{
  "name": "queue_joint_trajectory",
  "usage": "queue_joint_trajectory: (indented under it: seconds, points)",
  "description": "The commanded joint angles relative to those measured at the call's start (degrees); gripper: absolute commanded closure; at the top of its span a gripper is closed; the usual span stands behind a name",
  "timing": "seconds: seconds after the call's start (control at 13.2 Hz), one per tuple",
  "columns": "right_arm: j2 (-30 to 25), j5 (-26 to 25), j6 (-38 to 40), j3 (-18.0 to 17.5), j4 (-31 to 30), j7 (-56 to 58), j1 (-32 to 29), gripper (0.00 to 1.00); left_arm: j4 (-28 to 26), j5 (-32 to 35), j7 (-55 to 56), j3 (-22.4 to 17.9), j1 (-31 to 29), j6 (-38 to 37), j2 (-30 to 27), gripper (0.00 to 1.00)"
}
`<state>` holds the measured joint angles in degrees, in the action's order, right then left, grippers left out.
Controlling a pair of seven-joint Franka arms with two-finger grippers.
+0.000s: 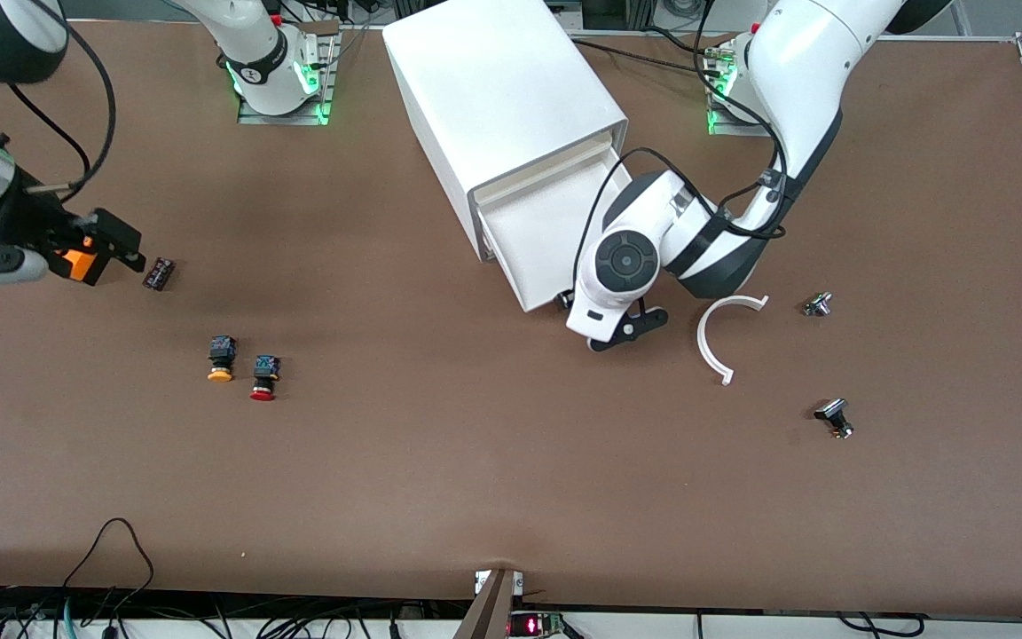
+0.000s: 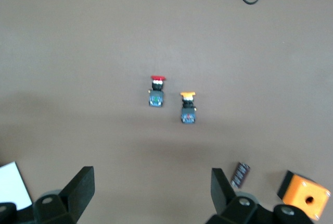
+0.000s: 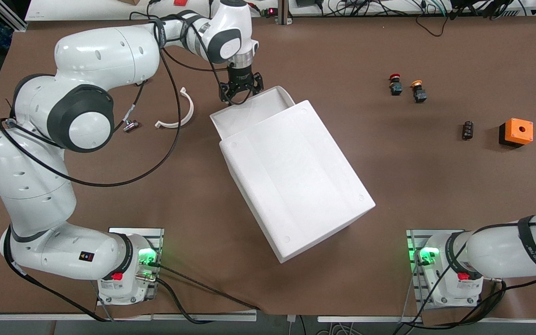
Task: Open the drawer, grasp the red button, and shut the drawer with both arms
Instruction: 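Push the drawer front into the cabinet with the left gripper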
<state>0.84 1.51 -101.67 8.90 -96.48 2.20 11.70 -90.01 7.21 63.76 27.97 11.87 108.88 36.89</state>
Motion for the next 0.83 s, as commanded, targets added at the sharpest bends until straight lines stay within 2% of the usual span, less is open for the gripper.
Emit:
queue_joint_trajectory:
  seconds: [0.0,0.23,0.38,0.53,0.76]
  points:
    - [-3.46,-1.42,4.27,-1.34,0.49,-2.37,0.25,0.01,-4.56,0.79,1.19,2.43,-0.80,-0.24,-3.32,0.00]
    - [-3.47,-1.51,9.02,-1.43,3.83,-6.22,0.78,0.01,-5.09,-0.17,1.27,4.80,-0.97,-3.31,-3.58,0.00]
    - [-3.65,-1.60,9.91,-3.09,4.19,-8.00,-1.49,0.01,-5.18,-1.93,1.27,5.07,-0.89,-4.11,-4.63,0.00]
    - [-3.65,-1.51,9.91,-6.16,4.19,-7.39,-5.53,0.01,-5.18,-2.20,1.27,6.04,-0.89,-4.47,-4.64,0.00]
    - [-3.74,-1.60,9.91,-13.02,4.19,-7.39,-12.74,0.01,-6.41,-2.20,1.36,6.48,-0.27,-4.38,-4.64,0.00]
